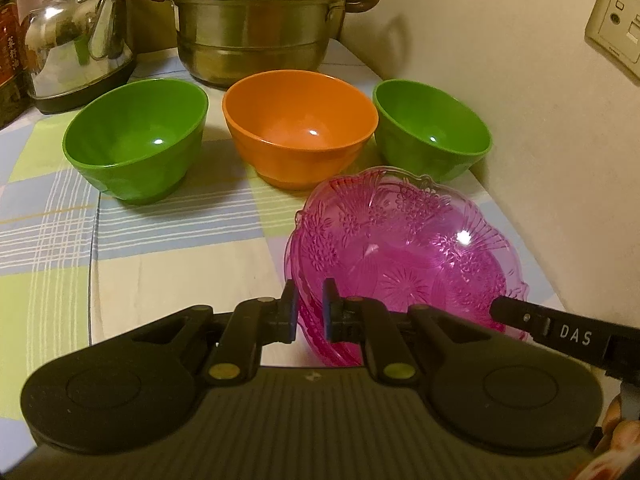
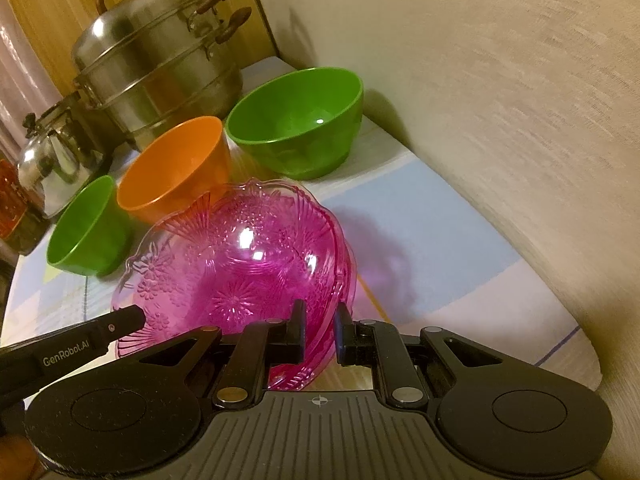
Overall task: Organize plates and bowls
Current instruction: 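Lift the pink plate with both grippers and carry it toward the stacked plates, then lower the pink plate onto the stack and open both grippers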
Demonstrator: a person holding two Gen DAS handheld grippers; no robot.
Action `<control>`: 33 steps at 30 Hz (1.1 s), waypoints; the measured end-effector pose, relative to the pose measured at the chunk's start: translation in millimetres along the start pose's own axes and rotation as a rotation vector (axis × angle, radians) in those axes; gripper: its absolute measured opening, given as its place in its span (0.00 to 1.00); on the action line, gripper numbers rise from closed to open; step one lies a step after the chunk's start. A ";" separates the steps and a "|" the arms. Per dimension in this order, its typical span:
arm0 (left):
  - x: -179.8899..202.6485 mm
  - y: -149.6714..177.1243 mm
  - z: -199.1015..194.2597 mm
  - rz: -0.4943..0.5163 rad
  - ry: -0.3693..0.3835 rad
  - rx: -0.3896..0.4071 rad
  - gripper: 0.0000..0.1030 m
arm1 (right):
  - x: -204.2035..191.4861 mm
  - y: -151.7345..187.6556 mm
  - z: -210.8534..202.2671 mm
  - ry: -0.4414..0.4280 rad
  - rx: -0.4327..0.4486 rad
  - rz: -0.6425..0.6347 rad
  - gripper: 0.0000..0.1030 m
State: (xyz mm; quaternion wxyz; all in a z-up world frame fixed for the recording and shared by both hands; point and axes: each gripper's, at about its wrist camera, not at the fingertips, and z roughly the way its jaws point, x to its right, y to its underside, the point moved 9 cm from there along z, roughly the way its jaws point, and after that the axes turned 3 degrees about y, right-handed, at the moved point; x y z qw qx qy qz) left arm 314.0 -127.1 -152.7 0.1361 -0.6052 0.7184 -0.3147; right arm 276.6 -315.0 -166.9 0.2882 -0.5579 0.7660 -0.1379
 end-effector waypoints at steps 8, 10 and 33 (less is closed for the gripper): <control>1.0 -1.7 3.1 0.025 -0.009 -0.001 0.14 | -0.3 -2.9 2.7 0.016 0.014 -0.010 0.13; -1.2 -3.2 1.7 0.036 -0.034 0.012 0.19 | 0.5 -3.9 2.1 0.039 0.035 -0.023 0.20; -13.7 8.4 -32.1 -0.041 -0.019 0.038 0.19 | 11.8 2.3 -28.1 0.006 0.058 0.064 0.42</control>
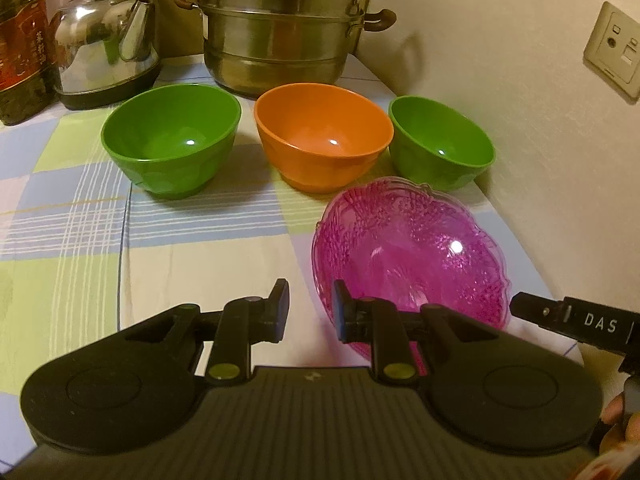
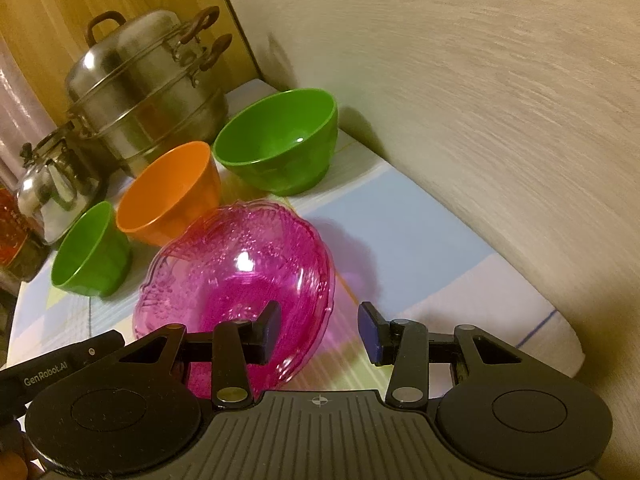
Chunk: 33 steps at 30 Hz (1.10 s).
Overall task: Organize plates and bowls
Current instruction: 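Lower the pink plate onto the stack and open both grippers, then withdraw both tools from the plate stack toward the bowls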
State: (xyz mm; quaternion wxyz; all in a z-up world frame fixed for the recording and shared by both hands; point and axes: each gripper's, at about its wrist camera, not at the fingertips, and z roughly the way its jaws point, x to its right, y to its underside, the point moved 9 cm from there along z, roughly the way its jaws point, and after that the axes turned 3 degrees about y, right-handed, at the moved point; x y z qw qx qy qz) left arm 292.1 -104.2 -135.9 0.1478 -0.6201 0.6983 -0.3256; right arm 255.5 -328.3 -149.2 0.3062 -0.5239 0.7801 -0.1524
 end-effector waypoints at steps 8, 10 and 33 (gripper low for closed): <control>-5.5 13.2 -26.4 -0.024 0.003 0.007 0.19 | -10.6 8.8 -22.4 -0.022 0.005 -0.014 0.42; -7.3 15.9 -34.0 -0.030 0.004 0.011 0.19 | -14.1 11.8 -28.5 -0.030 0.007 -0.019 0.42; -60.8 25.2 -100.2 -0.115 -0.058 0.073 0.20 | -69.7 36.2 -67.3 -0.113 0.014 -0.113 0.42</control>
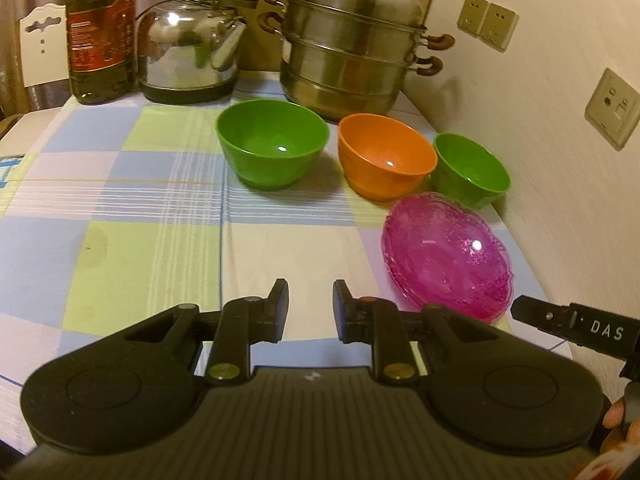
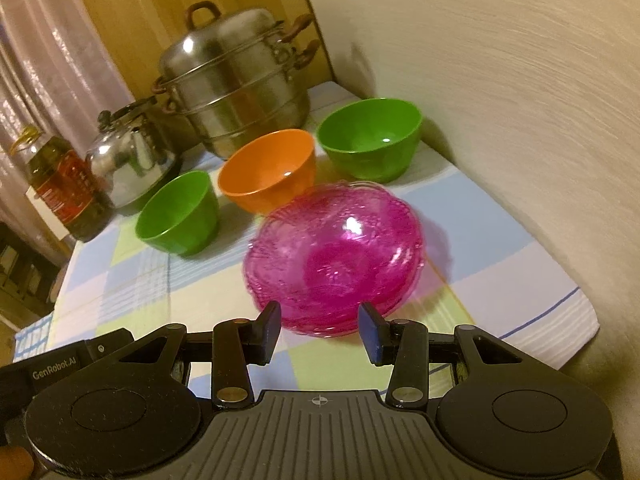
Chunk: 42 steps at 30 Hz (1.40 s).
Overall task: Organize plates and bowls
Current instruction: 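Withdraw both tools from the plate stack toward the bowls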
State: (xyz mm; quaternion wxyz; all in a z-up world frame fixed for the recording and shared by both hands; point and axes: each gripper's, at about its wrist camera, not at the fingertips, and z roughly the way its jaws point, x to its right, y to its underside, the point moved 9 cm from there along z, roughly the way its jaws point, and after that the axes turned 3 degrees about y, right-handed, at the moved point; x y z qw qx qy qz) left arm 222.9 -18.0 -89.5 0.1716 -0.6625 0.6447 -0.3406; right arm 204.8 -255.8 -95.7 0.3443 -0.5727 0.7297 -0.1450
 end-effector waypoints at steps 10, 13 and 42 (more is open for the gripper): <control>-13.5 -7.7 -8.2 -0.018 -0.015 0.019 0.20 | -15.1 1.3 -2.7 -0.011 0.005 -0.027 0.42; -16.9 -9.4 -7.9 -0.024 -0.017 0.021 0.20 | -16.7 0.7 -2.3 -0.010 0.005 -0.031 0.42; -61.5 -59.3 47.4 -0.028 -0.035 0.017 0.20 | -53.5 -31.7 45.9 -0.047 -0.005 -0.074 0.42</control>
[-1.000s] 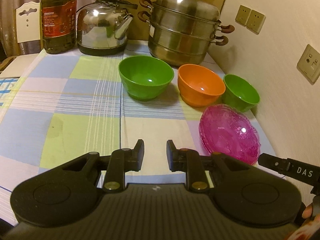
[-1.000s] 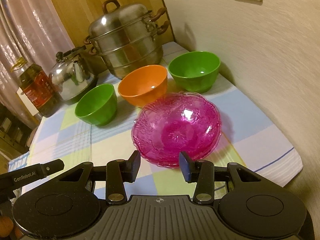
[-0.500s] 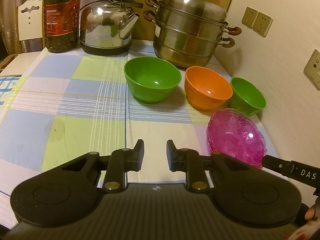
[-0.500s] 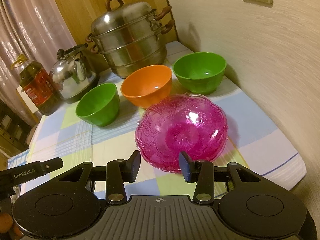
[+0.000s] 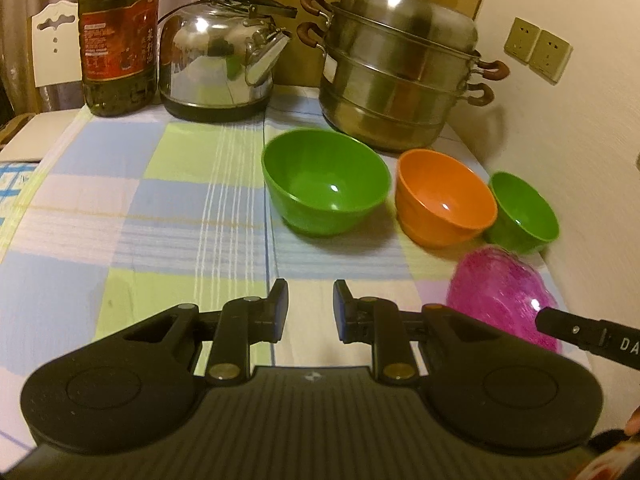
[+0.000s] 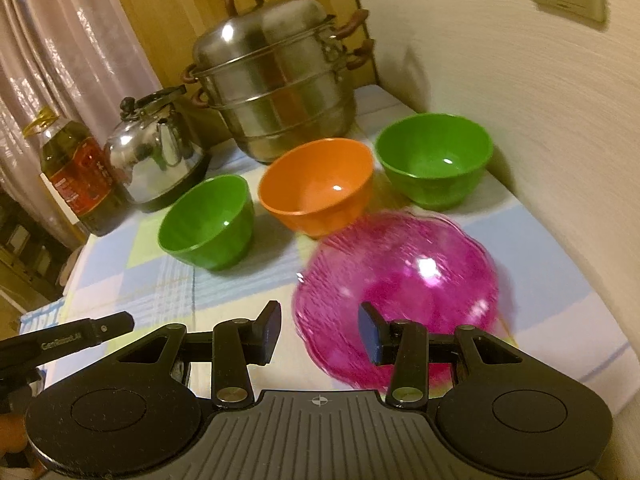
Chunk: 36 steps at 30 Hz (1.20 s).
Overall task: Organize plates and bowls
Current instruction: 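Withdraw both tools from the plate stack toward the bowls, then move both grippers to the rim of the large green bowl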
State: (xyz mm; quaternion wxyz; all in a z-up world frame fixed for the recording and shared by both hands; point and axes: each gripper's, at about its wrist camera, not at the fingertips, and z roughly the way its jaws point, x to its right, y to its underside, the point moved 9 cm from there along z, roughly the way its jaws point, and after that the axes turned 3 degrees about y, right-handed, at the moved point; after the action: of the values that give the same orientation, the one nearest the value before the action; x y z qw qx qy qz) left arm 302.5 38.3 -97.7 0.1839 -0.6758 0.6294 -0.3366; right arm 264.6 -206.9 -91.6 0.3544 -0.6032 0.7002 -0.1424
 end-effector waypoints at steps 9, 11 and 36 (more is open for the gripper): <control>-27.1 -40.6 39.6 -0.021 0.007 0.022 0.20 | -40.0 -32.0 49.4 -0.075 -0.006 -0.012 0.42; -34.8 -49.8 49.6 -0.032 0.007 0.030 0.20 | -47.8 -37.8 62.3 -0.088 -0.010 -0.013 0.42; -64.3 -86.0 146.1 -0.077 0.097 -0.002 0.19 | -84.5 -58.7 188.2 -0.123 -0.109 0.070 0.40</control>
State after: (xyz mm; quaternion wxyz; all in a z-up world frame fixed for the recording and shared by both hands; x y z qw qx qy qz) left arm 466.5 87.4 -157.3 0.1393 -0.6828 0.6114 -0.3750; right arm 435.8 -97.7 -160.7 0.3684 -0.6044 0.7043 -0.0544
